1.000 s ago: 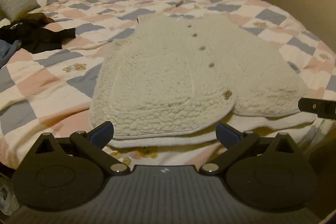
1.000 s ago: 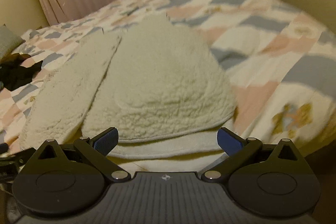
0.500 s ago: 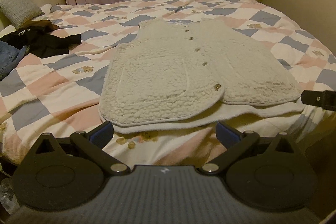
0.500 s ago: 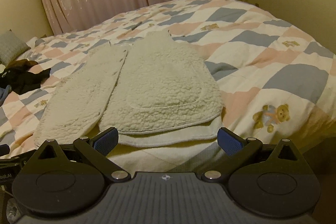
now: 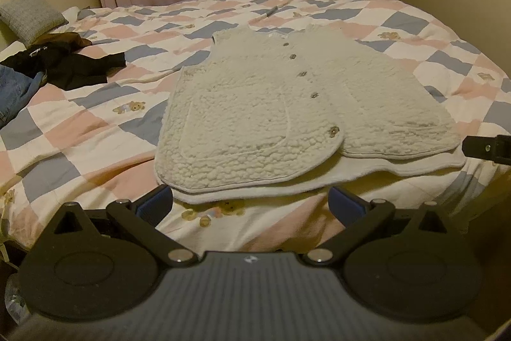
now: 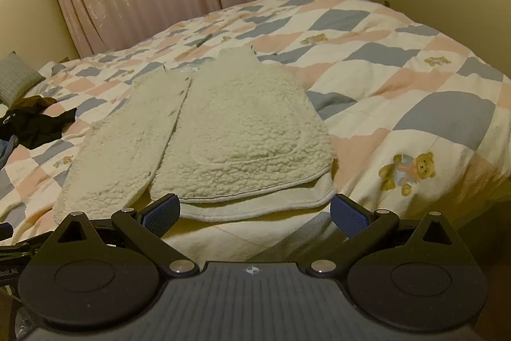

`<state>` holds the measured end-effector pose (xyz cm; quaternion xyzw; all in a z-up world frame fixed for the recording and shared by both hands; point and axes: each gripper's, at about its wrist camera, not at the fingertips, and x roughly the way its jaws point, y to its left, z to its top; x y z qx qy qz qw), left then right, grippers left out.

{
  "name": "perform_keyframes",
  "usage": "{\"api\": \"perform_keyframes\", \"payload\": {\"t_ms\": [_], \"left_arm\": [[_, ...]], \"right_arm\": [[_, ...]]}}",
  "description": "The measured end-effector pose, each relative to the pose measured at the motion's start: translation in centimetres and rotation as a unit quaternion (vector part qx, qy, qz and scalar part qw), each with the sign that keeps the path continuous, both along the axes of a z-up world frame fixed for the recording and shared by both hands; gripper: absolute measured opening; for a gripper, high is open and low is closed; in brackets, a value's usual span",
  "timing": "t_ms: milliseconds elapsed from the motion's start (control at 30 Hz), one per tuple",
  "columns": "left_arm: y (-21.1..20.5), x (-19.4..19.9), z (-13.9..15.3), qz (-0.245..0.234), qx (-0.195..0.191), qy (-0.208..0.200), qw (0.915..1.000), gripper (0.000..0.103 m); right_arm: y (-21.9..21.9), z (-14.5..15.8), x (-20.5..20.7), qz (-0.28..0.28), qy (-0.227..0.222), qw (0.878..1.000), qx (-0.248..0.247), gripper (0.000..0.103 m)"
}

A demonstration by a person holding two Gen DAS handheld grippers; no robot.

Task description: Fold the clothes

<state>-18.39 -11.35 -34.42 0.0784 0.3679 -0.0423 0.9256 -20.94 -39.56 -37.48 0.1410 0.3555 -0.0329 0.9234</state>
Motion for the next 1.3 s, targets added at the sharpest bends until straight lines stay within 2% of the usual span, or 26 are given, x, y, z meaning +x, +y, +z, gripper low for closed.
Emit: {"api": "perform_keyframes", "payload": {"t_ms": [600,800,900,1000,1167,1300], "left_arm": [[0.2,4.7,-2.6,0.006,0.006,0.041,0.9991,0.103],[2.0,8.5,-2.6,-0.02,-0.012,0.039,0.999,0.103],[3.3,11.4,-2.1,-0.039,-0.03,0.034,0.9982,0.103],[4.9,16.1,-1.5,-0.058,-0.051,0.024,0.9967,0.103],[6.8,26.9,-1.6,-0.076,-0.057,0.012,0.9954,0.102],[7.9,36.6,-2.7,-0.075,-0.087,0.027,0.993,0.102]], "right_arm": [[-3.6,-3.1,3.4,-0.025,0.056,0.998,-0.01,0.103],[-6.1,-4.0,6.2,-0.002,0.044,0.999,0.011,0.103],[-7.9,-3.9,8.5,0.03,0.021,0.998,0.043,0.103],[-10.2,-3.7,12.0,0.058,0.002,0.995,0.081,0.103],[-13.2,-3.7,20.4,0.099,-0.003,0.99,0.097,0.101],[-14.3,-3.7,29.1,0.146,-0.006,0.983,0.107,0.098]]}}
